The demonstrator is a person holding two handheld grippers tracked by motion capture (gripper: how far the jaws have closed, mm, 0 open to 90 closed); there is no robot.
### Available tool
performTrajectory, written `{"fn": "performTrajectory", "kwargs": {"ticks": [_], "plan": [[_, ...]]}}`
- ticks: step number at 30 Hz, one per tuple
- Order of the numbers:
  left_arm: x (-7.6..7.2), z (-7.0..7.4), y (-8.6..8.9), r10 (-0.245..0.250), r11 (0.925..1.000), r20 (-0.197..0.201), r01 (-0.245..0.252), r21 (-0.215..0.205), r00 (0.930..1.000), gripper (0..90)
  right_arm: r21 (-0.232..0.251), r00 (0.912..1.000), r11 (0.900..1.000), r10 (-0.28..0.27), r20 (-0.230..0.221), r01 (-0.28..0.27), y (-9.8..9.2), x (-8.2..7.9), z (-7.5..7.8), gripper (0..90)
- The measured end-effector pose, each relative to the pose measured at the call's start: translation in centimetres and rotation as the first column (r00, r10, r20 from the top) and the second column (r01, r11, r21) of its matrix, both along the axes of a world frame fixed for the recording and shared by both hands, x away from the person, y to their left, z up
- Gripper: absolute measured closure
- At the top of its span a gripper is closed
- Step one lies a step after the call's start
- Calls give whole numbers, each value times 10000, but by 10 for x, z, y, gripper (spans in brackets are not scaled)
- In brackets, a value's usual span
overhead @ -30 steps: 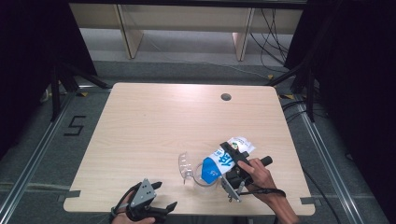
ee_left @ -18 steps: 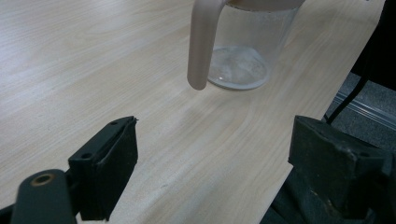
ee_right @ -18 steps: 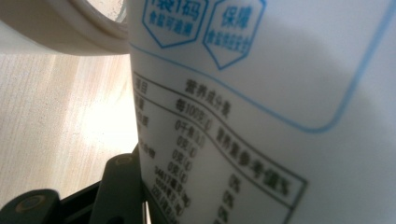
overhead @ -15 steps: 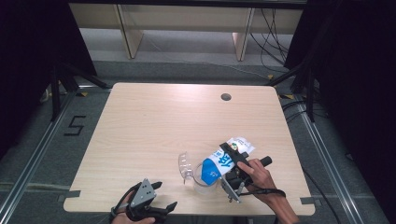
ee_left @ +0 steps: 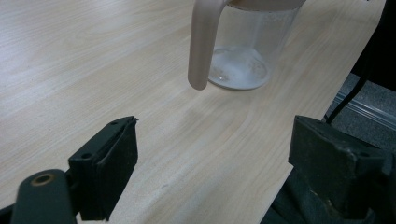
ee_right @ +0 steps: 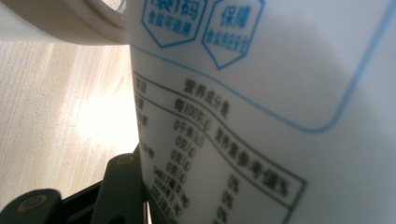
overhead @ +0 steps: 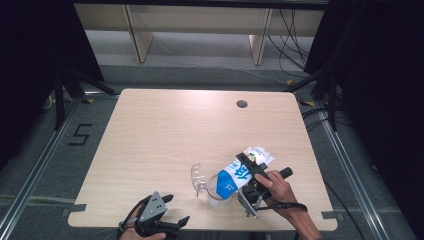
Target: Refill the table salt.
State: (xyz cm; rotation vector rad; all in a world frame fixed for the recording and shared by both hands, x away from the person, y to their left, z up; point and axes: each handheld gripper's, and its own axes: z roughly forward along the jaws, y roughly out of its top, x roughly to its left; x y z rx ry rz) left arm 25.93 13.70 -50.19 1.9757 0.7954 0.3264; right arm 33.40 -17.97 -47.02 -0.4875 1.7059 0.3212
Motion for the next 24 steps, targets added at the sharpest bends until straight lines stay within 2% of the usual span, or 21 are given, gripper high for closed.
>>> {"fn": "performTrajectory", "kwargs": {"ticks": [2,3,6,7,8,9,12,13,14,18,20,24], "plan": [[0,0,0,-32,10000,67,32,60,10000,153,207,9995,9996,-195,-253,200,-1,-1,-2,502],[0,0,0,-9,10000,22,9,20,10000,153,110,9998,9998,-164,-109,165,0,-1,-1,501],[0,0,0,12,10000,-24,-12,-20,10000,153,332,9992,9990,-276,-296,286,-1,-2,-3,503],[0,0,0,7,10000,9,-7,2,10000,153,16,10000,10000,-44,9,44,0,-1,0,504],[0,0,0,-4,10000,9,4,12,10000,153,298,9993,9992,-259,-285,268,-1,-2,-2,503],[0,0,0,10,10000,-21,-10,-19,10000,153,321,9991,9990,-291,-309,301,-2,-2,-3,504],[0,1,1,-91,9999,112,90,123,9999,153,204,9994,9995,-236,-252,241,-1,-2,-2,504],[0,1,1,-82,9999,110,81,113,9999,153,39,9999,9999,-137,-59,137,-1,-1,-1,504],[0,1,1,-80,9999,103,79,111,9999,153,197,9996,9996,-183,-203,187,-1,-1,-2,505],[1,1,1,-119,9999,114,118,119,9999,153,220,9995,9995,-219,-223,224,-1,-2,-3,507],[0,1,1,-84,9999,111,83,118,9999,153,-60,10000,10000,-19,91,20,0,-1,0,507],[0,1,1,-85,9999,113,84,118,9999,153,-66,9999,10000,-32,106,33,0,-2,0,508]]}}
